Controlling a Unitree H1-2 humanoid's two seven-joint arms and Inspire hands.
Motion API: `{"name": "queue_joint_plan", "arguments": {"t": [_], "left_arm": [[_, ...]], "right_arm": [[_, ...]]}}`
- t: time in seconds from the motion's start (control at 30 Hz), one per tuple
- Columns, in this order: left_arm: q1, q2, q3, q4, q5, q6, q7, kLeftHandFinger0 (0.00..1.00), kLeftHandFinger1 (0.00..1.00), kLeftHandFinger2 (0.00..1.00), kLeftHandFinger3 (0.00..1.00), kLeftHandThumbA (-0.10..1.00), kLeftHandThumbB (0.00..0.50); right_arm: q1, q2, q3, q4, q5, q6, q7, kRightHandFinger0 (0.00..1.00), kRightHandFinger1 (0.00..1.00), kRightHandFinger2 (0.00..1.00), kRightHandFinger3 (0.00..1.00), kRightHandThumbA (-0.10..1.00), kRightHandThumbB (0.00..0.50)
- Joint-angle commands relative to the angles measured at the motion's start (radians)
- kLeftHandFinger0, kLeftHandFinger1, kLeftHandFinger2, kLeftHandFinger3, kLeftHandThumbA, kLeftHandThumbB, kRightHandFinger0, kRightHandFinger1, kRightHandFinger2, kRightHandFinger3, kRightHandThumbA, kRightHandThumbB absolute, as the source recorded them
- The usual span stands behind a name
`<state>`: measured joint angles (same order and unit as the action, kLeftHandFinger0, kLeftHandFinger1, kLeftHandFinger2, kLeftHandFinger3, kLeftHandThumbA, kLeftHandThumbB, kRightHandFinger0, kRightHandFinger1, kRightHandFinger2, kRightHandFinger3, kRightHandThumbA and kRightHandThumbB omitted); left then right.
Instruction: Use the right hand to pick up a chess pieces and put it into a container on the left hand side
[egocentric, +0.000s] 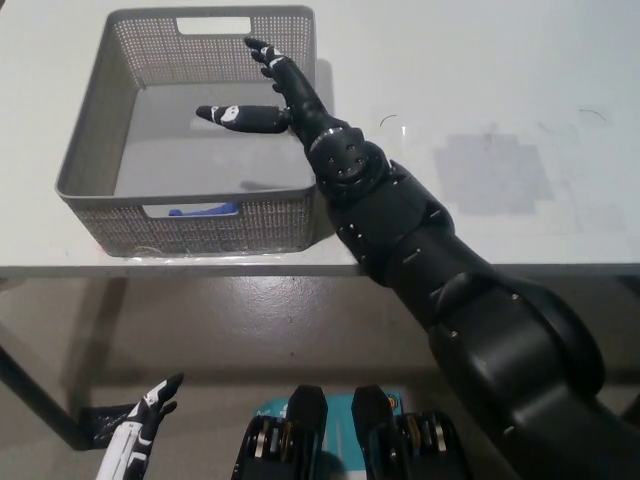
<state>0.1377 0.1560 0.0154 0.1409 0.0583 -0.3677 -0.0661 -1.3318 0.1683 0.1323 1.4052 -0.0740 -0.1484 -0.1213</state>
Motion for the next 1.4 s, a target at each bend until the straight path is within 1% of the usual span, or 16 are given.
{"name": "queue_joint_plan", "arguments": {"t": [0.0,0.2,0.3,0.37,0.47,0.63,0.7,0.73,0.77,0.83,0.93,1.1,1.2,1.27,1.3,1.37], "left_arm": [[-0.011,0.019,0.006,-0.017,0.005,-0.009,0.001,1.00,1.00,0.95,0.89,1.00,0.128],[-0.016,0.021,0.005,-0.012,-0.005,0.007,-0.005,1.00,1.00,0.96,0.90,1.00,0.139],[-0.011,0.024,0.006,-0.009,0.000,-0.019,-0.003,1.00,1.00,1.00,0.96,1.00,0.099],[-0.006,0.026,0.006,-0.008,-0.014,-0.023,-0.009,1.00,1.00,1.00,1.00,1.00,0.117],[-0.009,0.023,0.006,0.003,-0.018,-0.046,-0.008,1.00,1.00,1.00,1.00,1.00,0.095],[0.005,0.018,0.008,-0.004,-0.022,-0.035,-0.005,1.00,1.00,1.00,1.00,1.00,0.118],[0.006,0.022,0.009,-0.003,-0.039,-0.031,-0.015,1.00,1.00,1.00,1.00,1.00,0.132],[0.003,0.022,0.010,-0.004,-0.042,-0.027,-0.016,1.00,1.00,1.00,1.00,1.00,0.135],[0.004,0.023,0.011,-0.004,-0.045,-0.028,-0.016,1.00,1.00,1.00,1.00,1.00,0.140],[0.006,0.021,0.015,-0.007,-0.057,-0.016,-0.018,1.00,1.00,1.00,1.00,1.00,0.159],[0.007,0.019,0.016,-0.002,-0.056,-0.023,-0.015,1.00,1.00,1.00,1.00,1.00,0.177],[0.003,0.019,0.017,0.003,-0.069,-0.017,-0.021,1.00,1.00,1.00,1.00,1.00,0.207],[0.006,0.014,0.018,0.015,-0.072,-0.029,-0.018,1.00,1.00,1.00,1.00,1.00,0.200],[0.003,0.015,0.017,0.019,-0.074,-0.029,-0.021,1.00,1.00,1.00,1.00,1.00,0.206],[0.004,0.016,0.018,0.014,-0.077,-0.021,-0.023,1.00,1.00,1.00,1.00,1.00,0.208],[0.006,0.014,0.022,0.013,-0.080,-0.020,-0.019,1.00,1.00,1.00,1.00,1.00,0.217]], "right_arm": [[-0.072,-0.027,0.000,-0.059,-0.011,-0.023,0.031,1.00,1.00,1.00,1.00,0.97,0.390],[-0.074,-0.082,-0.027,-0.176,0.009,-0.038,0.050,1.00,1.00,1.00,1.00,0.98,0.388],[-0.037,-0.119,-0.041,-0.315,0.016,-0.038,0.064,1.00,1.00,1.00,1.00,0.98,0.367],[0.011,-0.144,-0.055,-0.471,0.029,0.022,0.086,1.00,1.00,1.00,1.00,0.98,0.377],[0.100,-0.186,-0.069,-0.725,0.037,0.107,0.110,1.00,1.00,1.00,1.00,1.00,0.383],[0.246,-0.234,-0.094,-1.041,0.051,0.163,0.124,1.00,1.00,1.00,1.00,1.00,0.376],[0.365,-0.264,-0.120,-1.257,0.066,0.188,0.126,1.00,1.00,1.00,1.00,1.00,0.310],[0.396,-0.270,-0.129,-1.311,0.072,0.192,0.126,1.00,1.00,1.00,1.00,1.00,0.310],[0.425,-0.274,-0.135,-1.352,0.079,0.189,0.125,1.00,1.00,1.00,1.00,0.99,0.292],[0.530,-0.282,-0.150,-1.496,0.097,0.184,0.123,1.00,1.00,1.00,1.00,0.98,0.306],[0.666,-0.291,-0.150,-1.639,0.118,0.162,0.130,1.00,1.00,1.00,1.00,0.96,0.283],[0.855,-0.299,-0.142,-1.776,0.129,0.136,0.125,1.00,1.00,1.00,1.00,0.95,0.290],[0.992,-0.283,-0.124,-1.807,0.180,0.099,0.127,1.00,1.00,1.00,1.00,0.90,0.231],[1.059,-0.278,-0.114,-1.792,0.172,0.055,0.126,1.00,1.00,1.00,1.00,0.92,0.205],[1.097,-0.278,-0.107,-1.776,0.162,0.033,0.127,1.00,1.00,1.00,1.00,0.98,0.208],[1.154,-0.274,-0.097,-1.743,0.142,0.012,0.124,1.00,1.00,1.00,1.00,1.00,0.231]]}}
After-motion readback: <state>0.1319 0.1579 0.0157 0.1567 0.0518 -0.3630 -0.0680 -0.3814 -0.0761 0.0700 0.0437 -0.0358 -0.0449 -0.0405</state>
